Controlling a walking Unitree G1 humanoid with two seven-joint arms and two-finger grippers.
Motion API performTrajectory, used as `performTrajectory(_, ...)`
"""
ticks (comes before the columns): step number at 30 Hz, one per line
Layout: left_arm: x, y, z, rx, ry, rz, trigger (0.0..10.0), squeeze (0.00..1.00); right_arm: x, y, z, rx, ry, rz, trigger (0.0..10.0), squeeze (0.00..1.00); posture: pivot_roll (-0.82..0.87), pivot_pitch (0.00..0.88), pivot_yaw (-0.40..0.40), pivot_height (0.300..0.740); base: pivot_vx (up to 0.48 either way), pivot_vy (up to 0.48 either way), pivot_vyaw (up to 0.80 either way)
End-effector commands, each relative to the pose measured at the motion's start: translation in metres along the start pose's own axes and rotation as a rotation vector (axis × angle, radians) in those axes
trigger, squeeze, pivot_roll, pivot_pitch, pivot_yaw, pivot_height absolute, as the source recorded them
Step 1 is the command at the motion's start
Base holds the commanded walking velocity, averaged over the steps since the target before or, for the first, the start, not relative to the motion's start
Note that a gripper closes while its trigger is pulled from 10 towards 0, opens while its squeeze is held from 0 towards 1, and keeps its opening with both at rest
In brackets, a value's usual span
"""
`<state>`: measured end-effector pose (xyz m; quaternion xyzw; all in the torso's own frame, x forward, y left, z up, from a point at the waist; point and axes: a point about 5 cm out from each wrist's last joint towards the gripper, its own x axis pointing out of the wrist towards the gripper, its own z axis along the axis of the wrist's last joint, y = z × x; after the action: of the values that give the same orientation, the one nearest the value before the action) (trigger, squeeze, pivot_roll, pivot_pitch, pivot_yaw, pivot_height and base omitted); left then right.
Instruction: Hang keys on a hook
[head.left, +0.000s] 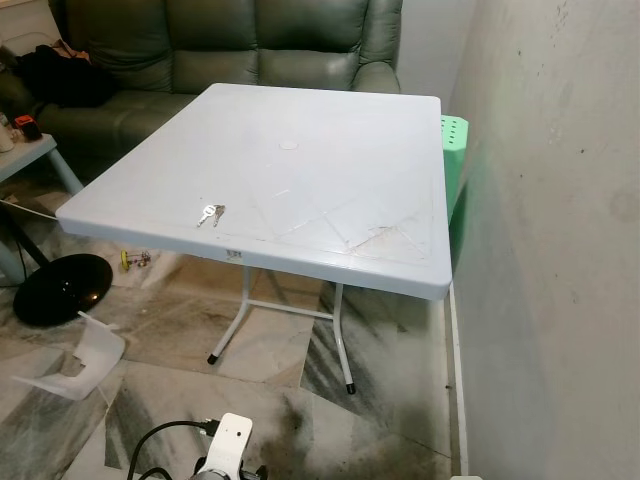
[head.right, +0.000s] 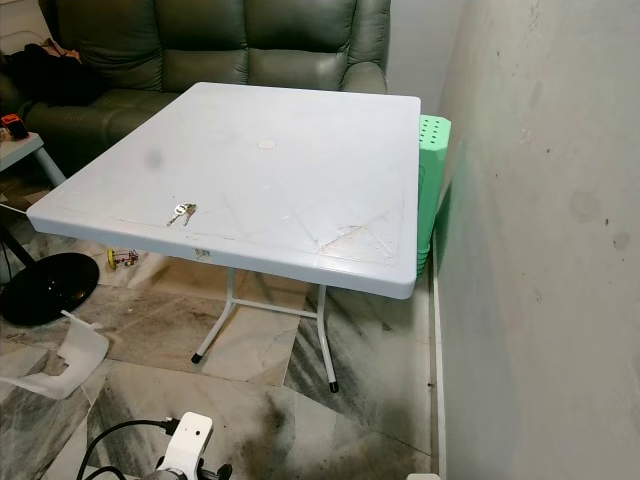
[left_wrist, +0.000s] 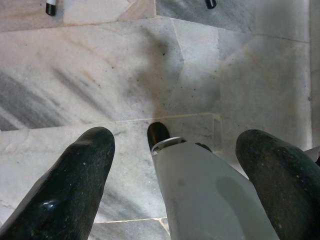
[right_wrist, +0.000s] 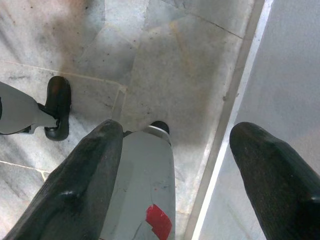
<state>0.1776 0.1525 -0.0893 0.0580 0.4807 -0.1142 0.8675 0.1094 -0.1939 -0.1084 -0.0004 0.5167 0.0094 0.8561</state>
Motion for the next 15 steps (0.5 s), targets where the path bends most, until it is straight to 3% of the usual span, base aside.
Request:
performTrajectory(1, -0.0007, 0.0044, -0.0002, 0.002, 0.000, 0.013, 10.0, 0.00, -0.0002, 0.0006, -0.0013, 0.011, 0.002, -0.003, 10.0, 0.00, 0.11, 0.000, -0.001, 0.740, 0.000, 0.000, 0.00)
performTrajectory(15, -0.0004, 0.0040, 0.0011, -0.017, -0.004, 0.017, 10.0, 0.00, -0.0001, -0.0001, 0.0002, 0.018, -0.006, -0.004, 10.0, 0.00, 0.11, 0.000, -0.003, 0.740, 0.000, 0.000, 0.00)
